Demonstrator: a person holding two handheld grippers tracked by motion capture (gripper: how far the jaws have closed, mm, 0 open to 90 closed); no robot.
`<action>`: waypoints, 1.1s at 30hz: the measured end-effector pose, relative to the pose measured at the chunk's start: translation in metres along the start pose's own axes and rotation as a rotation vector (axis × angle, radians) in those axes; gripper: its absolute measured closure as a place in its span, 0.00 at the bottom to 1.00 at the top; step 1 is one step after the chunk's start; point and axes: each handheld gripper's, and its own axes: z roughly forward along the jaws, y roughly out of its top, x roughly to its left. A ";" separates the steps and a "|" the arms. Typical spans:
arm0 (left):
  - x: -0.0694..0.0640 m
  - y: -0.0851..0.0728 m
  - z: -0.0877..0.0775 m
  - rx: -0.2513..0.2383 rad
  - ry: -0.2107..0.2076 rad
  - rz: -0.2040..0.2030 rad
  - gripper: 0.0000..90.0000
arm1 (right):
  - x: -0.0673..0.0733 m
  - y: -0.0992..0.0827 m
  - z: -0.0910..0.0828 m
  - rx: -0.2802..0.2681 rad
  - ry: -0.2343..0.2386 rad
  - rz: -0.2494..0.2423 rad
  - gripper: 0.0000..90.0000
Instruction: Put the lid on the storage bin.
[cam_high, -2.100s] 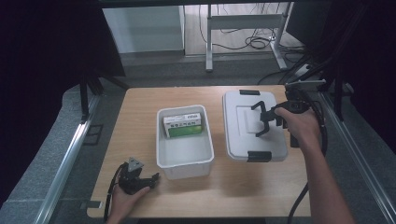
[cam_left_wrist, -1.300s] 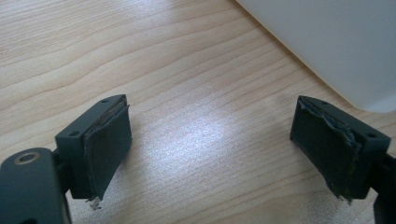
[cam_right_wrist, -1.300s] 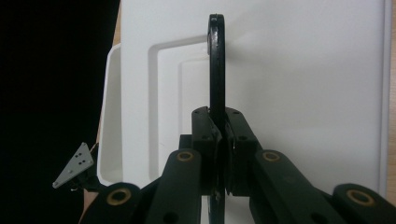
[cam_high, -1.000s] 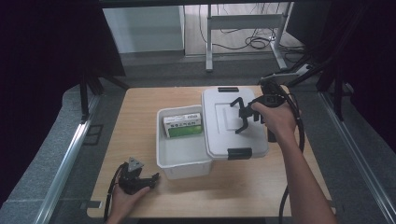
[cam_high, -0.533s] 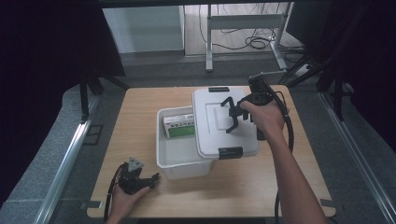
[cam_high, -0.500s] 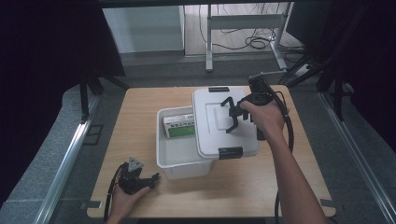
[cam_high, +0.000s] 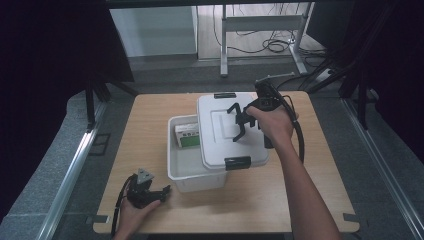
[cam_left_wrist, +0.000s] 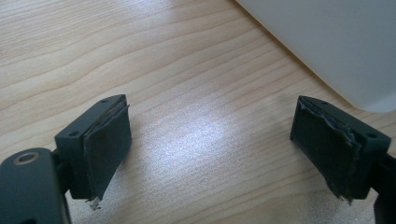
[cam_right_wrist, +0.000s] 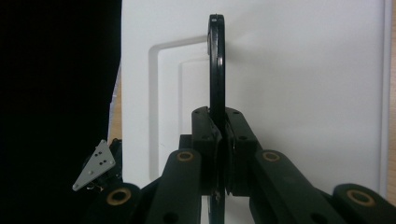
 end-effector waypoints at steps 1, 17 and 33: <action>0.000 0.000 0.000 0.000 0.000 0.000 0.14 | 0.001 0.000 0.001 0.000 0.000 -0.002 0.94; 0.000 0.000 0.000 -0.001 0.000 0.000 0.14 | 0.023 0.001 0.021 0.022 0.005 -0.014 0.94; 0.000 0.000 0.000 -0.001 0.000 0.000 0.14 | 0.044 -0.003 0.049 0.059 0.020 -0.029 0.94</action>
